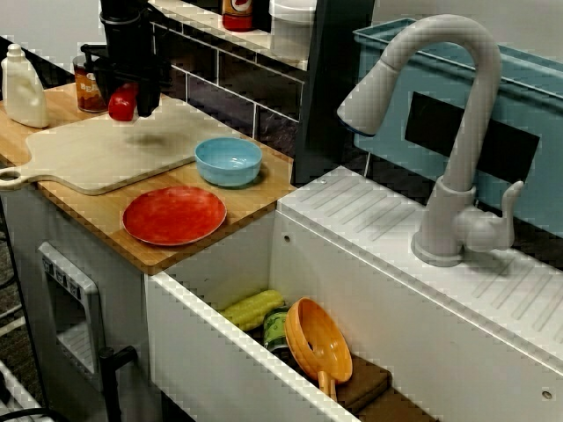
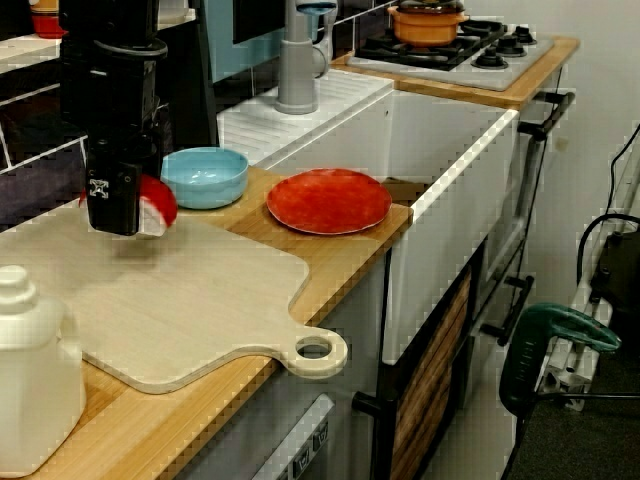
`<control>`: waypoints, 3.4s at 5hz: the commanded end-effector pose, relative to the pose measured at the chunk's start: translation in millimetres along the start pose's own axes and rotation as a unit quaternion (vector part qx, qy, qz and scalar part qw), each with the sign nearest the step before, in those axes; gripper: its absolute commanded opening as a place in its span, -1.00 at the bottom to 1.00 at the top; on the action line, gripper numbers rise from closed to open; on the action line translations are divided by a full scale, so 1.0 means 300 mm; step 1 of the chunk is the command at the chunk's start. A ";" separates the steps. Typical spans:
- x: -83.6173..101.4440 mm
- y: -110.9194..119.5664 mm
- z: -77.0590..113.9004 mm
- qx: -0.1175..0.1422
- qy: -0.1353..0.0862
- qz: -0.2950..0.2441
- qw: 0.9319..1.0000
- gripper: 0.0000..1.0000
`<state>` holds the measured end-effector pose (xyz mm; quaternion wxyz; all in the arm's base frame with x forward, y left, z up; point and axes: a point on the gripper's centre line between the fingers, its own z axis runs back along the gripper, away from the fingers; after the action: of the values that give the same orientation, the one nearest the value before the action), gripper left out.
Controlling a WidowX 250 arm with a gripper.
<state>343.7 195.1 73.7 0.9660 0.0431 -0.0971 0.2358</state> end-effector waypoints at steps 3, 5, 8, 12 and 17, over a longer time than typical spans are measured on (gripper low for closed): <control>0.038 0.017 0.012 0.023 -0.023 -0.005 0.999 -1.00; 0.043 0.020 0.016 0.033 -0.011 0.004 0.999 0.41; 0.026 0.029 0.048 0.029 -0.004 -0.004 1.000 1.00; 0.015 0.067 0.133 -0.004 0.009 0.020 1.000 1.00; -0.066 0.119 0.160 0.004 0.003 -0.011 1.000 1.00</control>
<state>302.6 201.3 88.4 0.9724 0.0316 -0.0570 0.2242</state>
